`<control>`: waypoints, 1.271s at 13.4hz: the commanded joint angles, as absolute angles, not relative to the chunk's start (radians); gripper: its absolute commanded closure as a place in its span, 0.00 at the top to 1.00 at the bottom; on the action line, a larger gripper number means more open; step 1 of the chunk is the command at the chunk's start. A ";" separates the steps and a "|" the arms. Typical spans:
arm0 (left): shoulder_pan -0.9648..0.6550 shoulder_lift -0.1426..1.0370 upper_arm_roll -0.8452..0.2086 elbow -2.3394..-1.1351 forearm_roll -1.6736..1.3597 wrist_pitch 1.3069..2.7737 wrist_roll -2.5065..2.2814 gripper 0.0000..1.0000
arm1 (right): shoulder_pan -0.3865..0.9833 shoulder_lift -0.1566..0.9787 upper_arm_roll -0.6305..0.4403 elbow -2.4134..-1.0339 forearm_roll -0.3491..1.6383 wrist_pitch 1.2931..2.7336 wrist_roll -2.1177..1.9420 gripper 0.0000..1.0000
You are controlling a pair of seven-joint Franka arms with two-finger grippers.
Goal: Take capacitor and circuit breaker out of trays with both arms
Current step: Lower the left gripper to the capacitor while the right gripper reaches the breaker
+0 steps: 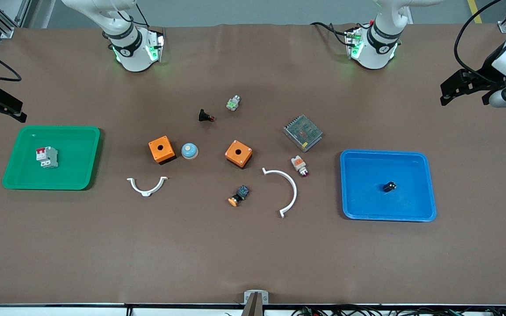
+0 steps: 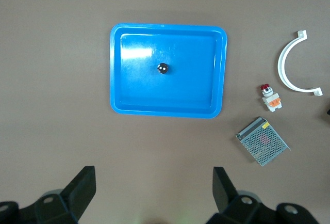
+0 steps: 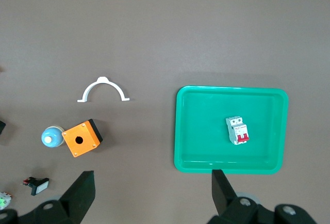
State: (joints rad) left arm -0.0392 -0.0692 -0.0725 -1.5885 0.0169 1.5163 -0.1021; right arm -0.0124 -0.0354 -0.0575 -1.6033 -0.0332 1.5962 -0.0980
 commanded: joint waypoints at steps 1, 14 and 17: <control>-0.037 -0.058 -0.075 -1.562 0.025 1.493 -0.101 1.00 | 0.002 -0.044 -0.061 -1.605 -0.055 1.585 -0.104 1.00; -0.034 0.270 -0.077 -1.899 0.078 2.164 -0.124 1.00 | -0.242 0.063 -0.069 -1.906 -0.055 1.891 -0.590 1.00; -0.018 0.334 -0.075 -2.017 0.077 2.408 -0.149 0.90 | -0.319 0.136 -0.069 -2.009 -0.055 2.046 -0.768 1.00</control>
State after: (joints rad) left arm -0.0339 0.3150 -0.0720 -1.9565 0.0605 2.3036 -0.1276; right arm -0.2637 0.1107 -0.0837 -1.9485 -0.0447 1.9647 -0.6658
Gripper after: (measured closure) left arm 0.040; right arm 0.000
